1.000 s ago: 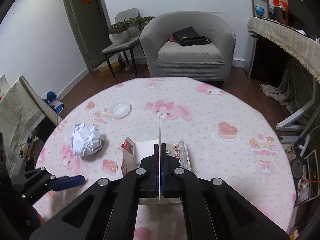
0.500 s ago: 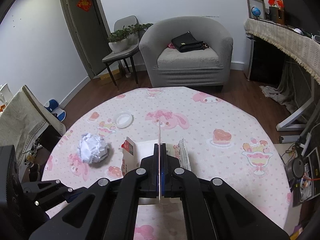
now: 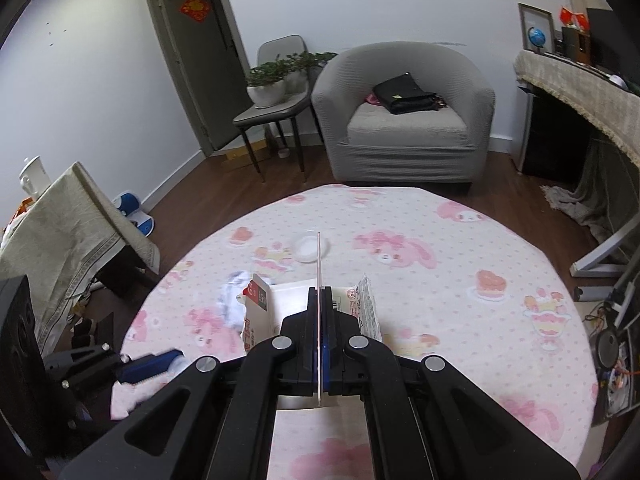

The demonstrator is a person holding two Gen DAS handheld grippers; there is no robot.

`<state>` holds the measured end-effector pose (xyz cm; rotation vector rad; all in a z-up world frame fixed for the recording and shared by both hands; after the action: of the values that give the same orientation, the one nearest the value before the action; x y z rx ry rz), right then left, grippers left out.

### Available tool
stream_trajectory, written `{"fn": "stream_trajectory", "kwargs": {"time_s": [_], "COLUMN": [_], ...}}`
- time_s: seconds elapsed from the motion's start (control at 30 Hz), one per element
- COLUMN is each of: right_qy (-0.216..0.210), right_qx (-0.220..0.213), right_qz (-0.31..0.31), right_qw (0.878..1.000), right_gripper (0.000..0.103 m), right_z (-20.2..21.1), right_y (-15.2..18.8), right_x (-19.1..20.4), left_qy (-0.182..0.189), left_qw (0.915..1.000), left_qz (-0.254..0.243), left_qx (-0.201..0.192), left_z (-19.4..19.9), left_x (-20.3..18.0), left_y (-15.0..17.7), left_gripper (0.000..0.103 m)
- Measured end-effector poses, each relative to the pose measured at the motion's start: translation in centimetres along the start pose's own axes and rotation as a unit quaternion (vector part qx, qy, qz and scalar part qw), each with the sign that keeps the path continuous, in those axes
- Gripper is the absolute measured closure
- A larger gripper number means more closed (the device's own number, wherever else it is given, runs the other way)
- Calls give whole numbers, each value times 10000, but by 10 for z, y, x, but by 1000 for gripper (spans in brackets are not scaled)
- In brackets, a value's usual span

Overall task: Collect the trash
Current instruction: 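Carry the lid and the SanDisk box with both grippers over the teal bin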

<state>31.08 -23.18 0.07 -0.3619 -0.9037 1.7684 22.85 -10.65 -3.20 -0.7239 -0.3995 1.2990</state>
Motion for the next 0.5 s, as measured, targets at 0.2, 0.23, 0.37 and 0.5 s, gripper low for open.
{"fn": "stream_trajectory", "kwargs": {"time_s": [0.2, 0.23, 0.37, 0.5], "right_qy": [-176, -189, -342, -429], "right_qx": [-6, -13, -11, 43], "right_qz": [262, 292, 410, 541], "right_qw": [9995, 9994, 9986, 9976], "right_gripper": [102, 102, 102, 102], "right_z": [-3, -3, -8, -18], "right_y": [-3, -4, -6, -6], "right_x": [38, 43, 68, 91], "left_qy": [-168, -187, -239, -256], "left_qw": [9991, 9990, 9979, 9967], "left_qz": [313, 330, 490, 637], "left_qx": [-223, -252, -360, -425], "left_z": [23, 26, 39, 47], "left_x": [33, 36, 54, 72], "left_y": [1, 2, 9, 20], "left_gripper": [71, 71, 71, 71]}}
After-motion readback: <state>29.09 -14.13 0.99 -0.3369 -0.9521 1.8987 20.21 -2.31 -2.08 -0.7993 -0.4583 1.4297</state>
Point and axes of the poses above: each gripper's, at about its wrist camera, not at the fingertips, and z roughly against the way its jaws point, x to its left, y to its underside, the point moved 4 cm from there along -z, roughly the way its jaws point, and after that the axes turned 3 degrees about z, right-handed, at the moved point
